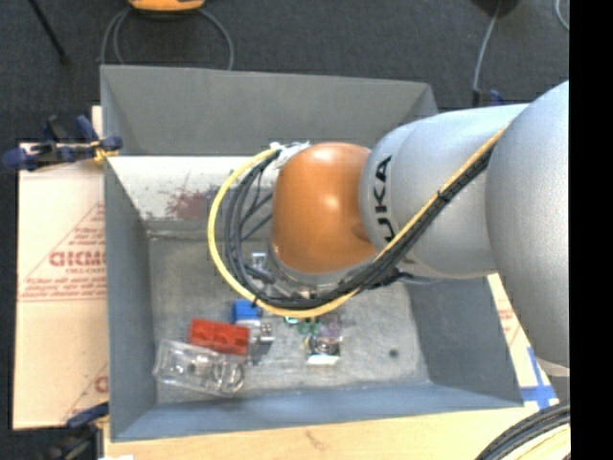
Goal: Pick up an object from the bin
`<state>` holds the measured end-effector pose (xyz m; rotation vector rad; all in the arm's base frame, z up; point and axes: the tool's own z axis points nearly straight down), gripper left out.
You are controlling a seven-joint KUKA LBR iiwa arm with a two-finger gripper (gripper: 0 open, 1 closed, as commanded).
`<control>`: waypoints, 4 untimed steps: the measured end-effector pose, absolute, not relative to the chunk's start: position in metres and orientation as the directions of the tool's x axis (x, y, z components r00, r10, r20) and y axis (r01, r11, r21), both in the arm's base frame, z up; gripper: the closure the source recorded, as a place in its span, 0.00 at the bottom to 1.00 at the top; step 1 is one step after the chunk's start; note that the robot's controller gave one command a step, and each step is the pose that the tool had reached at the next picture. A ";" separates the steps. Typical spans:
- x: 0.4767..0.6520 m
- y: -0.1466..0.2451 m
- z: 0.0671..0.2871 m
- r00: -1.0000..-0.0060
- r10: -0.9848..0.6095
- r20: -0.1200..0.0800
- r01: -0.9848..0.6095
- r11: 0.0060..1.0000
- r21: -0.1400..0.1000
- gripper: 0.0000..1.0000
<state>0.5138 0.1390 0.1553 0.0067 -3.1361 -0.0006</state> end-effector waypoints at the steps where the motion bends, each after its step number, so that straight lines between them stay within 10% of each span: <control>1: 0.513 0.147 0.090 -0.990 0.138 -0.005 0.138 0.990 -0.006 0.00; 3: 0.524 0.150 0.074 -0.994 0.111 0.006 0.111 0.994 -0.019 0.00; 4: 0.526 0.150 0.077 -0.993 0.118 0.003 0.118 0.993 -0.018 1.00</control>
Offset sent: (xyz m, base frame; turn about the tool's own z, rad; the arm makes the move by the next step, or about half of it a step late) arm -0.0042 0.0169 -0.0853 0.1535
